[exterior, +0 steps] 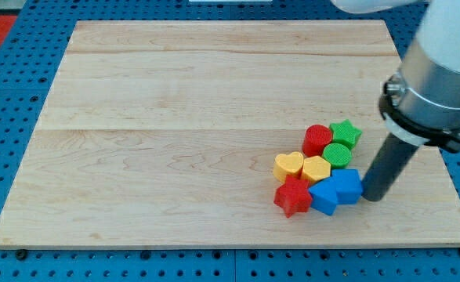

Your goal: Slide the green circle a bit left

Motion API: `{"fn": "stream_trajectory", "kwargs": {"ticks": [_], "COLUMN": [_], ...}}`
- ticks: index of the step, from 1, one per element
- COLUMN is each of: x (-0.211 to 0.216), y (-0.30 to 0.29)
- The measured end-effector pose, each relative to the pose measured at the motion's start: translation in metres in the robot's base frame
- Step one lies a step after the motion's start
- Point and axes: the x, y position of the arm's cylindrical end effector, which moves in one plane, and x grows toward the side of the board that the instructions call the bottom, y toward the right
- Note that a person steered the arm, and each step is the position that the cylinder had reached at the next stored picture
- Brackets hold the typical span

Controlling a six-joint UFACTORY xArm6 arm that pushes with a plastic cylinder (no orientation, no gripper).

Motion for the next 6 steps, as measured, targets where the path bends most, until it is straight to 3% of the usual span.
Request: {"fn": "stream_trajectory", "kwargs": {"ticks": [1, 2, 6], "x": [-0.012, -0.010, -0.040], "y": [0.002, 0.040, -0.037]}}
